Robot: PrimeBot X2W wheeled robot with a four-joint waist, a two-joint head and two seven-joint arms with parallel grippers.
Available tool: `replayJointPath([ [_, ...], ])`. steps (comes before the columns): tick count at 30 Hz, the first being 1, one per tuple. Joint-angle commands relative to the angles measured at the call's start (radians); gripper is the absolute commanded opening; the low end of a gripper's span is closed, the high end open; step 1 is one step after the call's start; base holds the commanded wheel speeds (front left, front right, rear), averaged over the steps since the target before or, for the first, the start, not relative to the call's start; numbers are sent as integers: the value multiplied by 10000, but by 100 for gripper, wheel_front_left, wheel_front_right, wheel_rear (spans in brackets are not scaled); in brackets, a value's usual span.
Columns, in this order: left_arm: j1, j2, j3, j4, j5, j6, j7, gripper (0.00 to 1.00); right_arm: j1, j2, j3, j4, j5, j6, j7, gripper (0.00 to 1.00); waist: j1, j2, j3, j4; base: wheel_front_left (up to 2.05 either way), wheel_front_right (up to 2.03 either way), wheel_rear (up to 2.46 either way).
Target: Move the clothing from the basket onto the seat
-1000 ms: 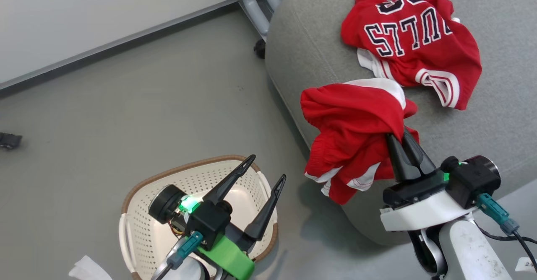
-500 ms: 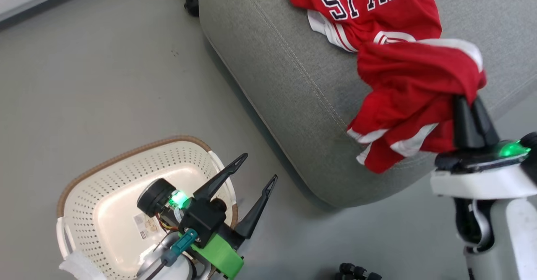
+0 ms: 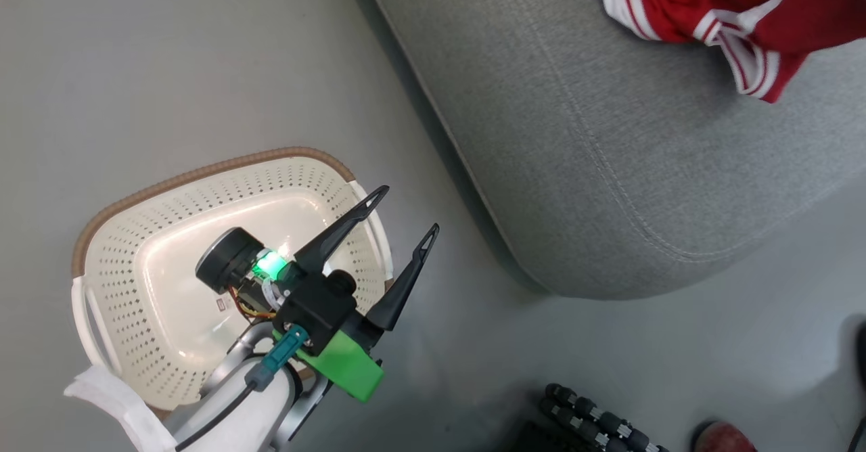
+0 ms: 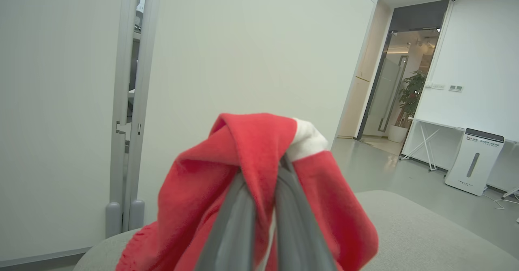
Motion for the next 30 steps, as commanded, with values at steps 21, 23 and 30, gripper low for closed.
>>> replayJointPath([
  [21, -286, -685, 599, 691, -490, 718, -658, 100, 1582, 1289, 279, 2726, -144, -15, -19, 100, -2, 0, -138, 1476, 0, 0, 0],
  [23, -136, -874, 704, 816, -594, 809, -771, 100, 2176, 1430, 678, 2321, -301, -15, -19, 100, -2, 0, -526, 1547, 0, 0, 0],
  [30, 645, -1670, 1446, 1119, -1041, 1039, -884, 100, 4007, 1624, 2247, 462, -619, -15, -16, 100, -2, 0, -2021, 2331, 0, 0, 0],
])
